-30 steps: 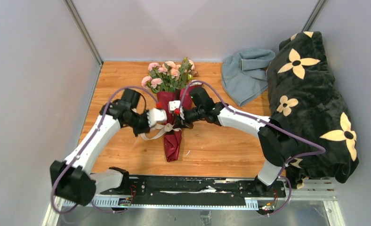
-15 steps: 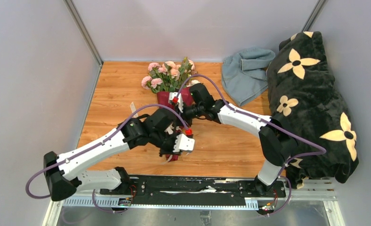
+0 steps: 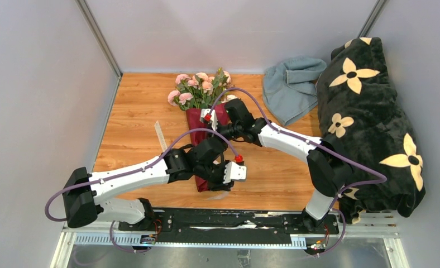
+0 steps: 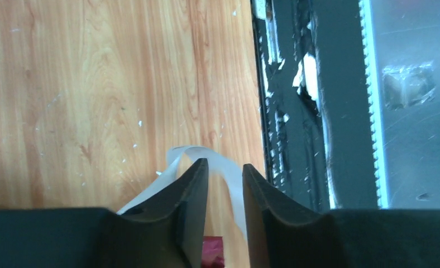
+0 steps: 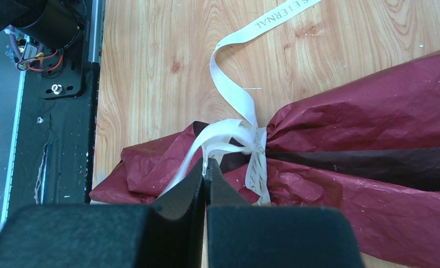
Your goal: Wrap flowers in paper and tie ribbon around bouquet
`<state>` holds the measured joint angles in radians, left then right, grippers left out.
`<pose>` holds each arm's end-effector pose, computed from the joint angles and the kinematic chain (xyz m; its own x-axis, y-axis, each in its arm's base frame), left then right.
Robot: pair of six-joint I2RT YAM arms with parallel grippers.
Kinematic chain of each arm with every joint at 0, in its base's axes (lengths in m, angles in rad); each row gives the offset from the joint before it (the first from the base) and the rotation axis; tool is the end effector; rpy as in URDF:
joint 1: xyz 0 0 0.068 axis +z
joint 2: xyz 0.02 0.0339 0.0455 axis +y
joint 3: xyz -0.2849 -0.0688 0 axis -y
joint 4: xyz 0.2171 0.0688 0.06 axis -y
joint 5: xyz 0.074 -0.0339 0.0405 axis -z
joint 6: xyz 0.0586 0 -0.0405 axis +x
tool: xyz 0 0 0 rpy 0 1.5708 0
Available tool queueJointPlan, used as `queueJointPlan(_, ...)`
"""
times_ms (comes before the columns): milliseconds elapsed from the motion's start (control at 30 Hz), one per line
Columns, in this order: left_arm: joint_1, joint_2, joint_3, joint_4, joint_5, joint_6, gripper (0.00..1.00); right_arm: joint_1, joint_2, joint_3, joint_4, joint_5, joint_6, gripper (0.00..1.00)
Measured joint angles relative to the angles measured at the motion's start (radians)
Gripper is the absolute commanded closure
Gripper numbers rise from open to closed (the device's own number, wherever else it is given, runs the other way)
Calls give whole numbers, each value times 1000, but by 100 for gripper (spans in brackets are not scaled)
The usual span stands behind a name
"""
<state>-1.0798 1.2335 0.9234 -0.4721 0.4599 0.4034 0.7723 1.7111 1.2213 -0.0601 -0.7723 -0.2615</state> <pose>0.0905 -0.2244 0.2841 0.0628 0.6285 -0.7752 0.9938 -0.1108 -0.0093 0.2426 0.2934 0.2858 -0.1222 -0.3776 -0.9179 -0.9913 0.0004 0.1318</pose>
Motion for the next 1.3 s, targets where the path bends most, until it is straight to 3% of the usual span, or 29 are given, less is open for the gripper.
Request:
queueJointPlan(33, 0, -2, -21, 6, -11, -6, 48, 0, 0, 0, 0, 1, 0, 100)
queueJointPlan(100, -1, -9, -37, 1, -33, 11, 44, 0, 0, 0, -5, 6, 0, 100)
queueJointPlan(300, 43, -92, -7, -89, -107, 74, 48, 0, -1, 0, -44, 19, 2, 100)
queueJointPlan(433, 219, -209, 10, -121, -114, 53, 57, 1, -1, 5, -58, 41, 49, 100)
queueJointPlan(567, 417, -308, 3, -103, -126, -70, 61, 12, 4, 56, -70, 82, 169, 100)
queueJointPlan(700, 634, -357, -69, -37, -151, -246, 60, 40, 29, 122, -60, 147, 303, 100)
queueJointPlan(800, 739, -346, -144, -3, -134, -330, 54, 60, 72, 152, -51, 171, 398, 100)
queueJointPlan(933, 811, -323, -243, 21, -117, -411, 54, 79, 135, 163, -36, 196, 510, 96)
queueJointPlan(1300, 846, -343, -301, 106, -144, -483, 57, 138, 288, 303, -45, 279, 577, 51)
